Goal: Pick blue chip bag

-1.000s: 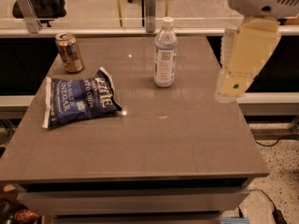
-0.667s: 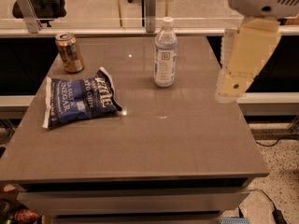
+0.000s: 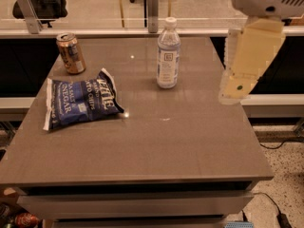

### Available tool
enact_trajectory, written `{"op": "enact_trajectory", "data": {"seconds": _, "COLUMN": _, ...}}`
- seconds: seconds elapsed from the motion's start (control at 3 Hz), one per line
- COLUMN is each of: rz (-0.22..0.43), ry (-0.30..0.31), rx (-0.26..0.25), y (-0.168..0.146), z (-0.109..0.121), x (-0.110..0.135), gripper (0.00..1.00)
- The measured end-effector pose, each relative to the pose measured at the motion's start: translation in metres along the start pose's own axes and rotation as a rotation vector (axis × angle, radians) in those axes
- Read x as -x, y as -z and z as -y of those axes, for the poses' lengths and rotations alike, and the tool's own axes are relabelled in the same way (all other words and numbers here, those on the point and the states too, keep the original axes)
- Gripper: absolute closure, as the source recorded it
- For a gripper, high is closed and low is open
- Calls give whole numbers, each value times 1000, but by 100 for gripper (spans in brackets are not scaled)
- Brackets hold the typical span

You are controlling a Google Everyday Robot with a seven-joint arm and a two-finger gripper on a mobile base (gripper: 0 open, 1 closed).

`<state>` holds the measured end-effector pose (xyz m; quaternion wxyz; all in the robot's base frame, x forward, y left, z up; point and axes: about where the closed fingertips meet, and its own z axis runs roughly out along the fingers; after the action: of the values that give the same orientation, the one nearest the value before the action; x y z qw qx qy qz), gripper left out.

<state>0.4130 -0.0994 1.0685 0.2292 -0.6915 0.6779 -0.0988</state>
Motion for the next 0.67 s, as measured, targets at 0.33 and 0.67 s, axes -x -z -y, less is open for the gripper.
{"op": "enact_trajectory", "data": {"seconds": 0.33, "rz": -5, "ry": 28, "rx": -4, "y": -18, "z": 12, "x": 19, "gripper": 0}}
{"op": "enact_trajectory", "data": {"seconds": 0.67, "rz": -3, "ry": 53, "rx": 1, "y": -42, "z": 28, "x": 41, "gripper": 0}}
